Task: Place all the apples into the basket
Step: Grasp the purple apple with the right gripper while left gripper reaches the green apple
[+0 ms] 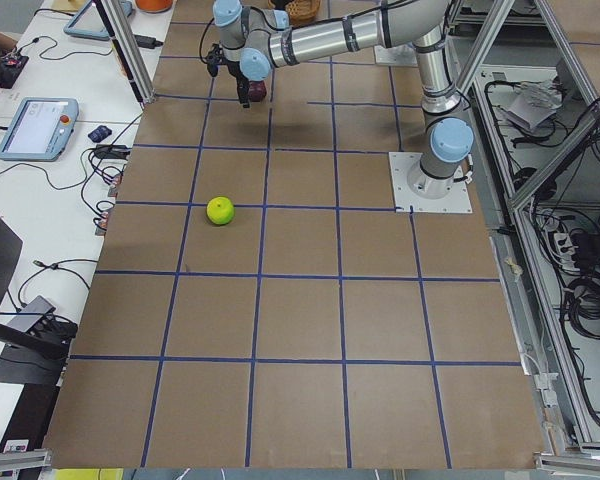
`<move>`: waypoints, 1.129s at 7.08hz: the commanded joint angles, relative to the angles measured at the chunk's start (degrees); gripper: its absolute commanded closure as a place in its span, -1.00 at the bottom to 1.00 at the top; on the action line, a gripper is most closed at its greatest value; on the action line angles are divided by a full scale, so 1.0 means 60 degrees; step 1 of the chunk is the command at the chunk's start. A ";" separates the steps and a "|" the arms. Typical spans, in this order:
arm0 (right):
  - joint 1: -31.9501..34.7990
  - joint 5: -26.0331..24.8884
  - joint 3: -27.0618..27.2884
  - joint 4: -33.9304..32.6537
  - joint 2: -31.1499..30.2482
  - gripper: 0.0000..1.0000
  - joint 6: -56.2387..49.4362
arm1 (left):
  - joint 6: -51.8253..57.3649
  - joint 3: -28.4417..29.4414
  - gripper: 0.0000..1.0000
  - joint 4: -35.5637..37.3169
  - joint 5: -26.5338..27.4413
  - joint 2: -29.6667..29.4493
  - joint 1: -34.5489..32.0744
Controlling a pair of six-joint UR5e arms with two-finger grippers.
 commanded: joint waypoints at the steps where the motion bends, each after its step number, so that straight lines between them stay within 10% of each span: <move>1: 0.1287 -0.0118 -0.1487 -0.0113 0.1530 -1.00 0.0933 | 0.3354 -0.0086 -1.00 0.0044 0.0387 -0.0116 0.2424; 8: 0.1701 0.0438 -0.2637 -0.0770 0.3499 -1.00 0.0789 | 0.5348 0.2375 -1.00 0.0837 0.0990 -0.2989 0.3256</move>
